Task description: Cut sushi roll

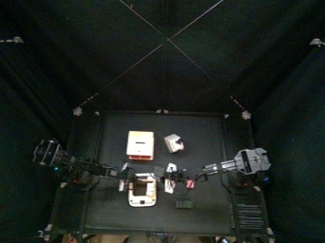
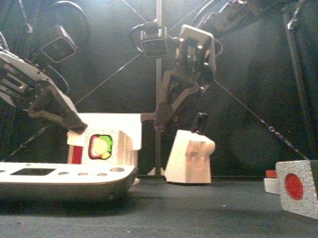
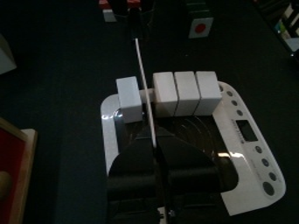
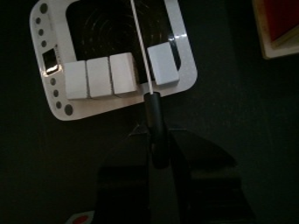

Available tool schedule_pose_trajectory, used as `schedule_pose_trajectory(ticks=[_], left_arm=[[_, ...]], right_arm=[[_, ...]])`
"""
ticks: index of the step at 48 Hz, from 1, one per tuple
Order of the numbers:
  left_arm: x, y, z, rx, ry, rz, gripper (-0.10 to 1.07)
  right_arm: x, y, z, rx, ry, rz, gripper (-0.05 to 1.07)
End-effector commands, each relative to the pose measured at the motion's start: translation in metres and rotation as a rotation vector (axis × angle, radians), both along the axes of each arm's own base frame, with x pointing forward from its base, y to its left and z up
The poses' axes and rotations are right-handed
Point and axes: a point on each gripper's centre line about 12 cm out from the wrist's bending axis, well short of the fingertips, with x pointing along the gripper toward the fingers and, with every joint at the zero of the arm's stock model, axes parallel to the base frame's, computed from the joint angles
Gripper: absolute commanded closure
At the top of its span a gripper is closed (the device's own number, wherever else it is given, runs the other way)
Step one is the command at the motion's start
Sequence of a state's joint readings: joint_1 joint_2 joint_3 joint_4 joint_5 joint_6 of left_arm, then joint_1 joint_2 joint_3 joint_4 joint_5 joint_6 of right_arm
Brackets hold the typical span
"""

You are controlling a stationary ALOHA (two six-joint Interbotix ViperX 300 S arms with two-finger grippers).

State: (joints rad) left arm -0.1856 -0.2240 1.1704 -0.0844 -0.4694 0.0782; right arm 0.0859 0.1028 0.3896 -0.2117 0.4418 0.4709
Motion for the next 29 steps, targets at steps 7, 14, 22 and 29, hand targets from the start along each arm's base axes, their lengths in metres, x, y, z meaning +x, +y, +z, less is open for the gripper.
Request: schedule_pose_trajectory(ticks=[7,14,22,29], left_arm=[[0.001,-0.007,0.025,-0.005,-0.093,-0.036,0.74],[-0.004,-0.008,0.035,-0.010,-0.132,-0.043,0.74],[-0.006,-0.007,0.036,-0.012,-0.138,-0.044,0.74],[-0.004,-0.013,0.032,-0.009,-0.122,-0.065,0.74]], right_arm=[[0.000,-0.005,0.045,-0.004,-0.119,-0.001,0.68],[-0.002,-0.004,0.046,-0.012,-0.121,0.004,0.68],[-0.003,-0.002,0.045,-0.005,-0.119,0.007,0.68],[-0.004,0.006,0.044,-0.004,-0.116,0.025,0.68]])
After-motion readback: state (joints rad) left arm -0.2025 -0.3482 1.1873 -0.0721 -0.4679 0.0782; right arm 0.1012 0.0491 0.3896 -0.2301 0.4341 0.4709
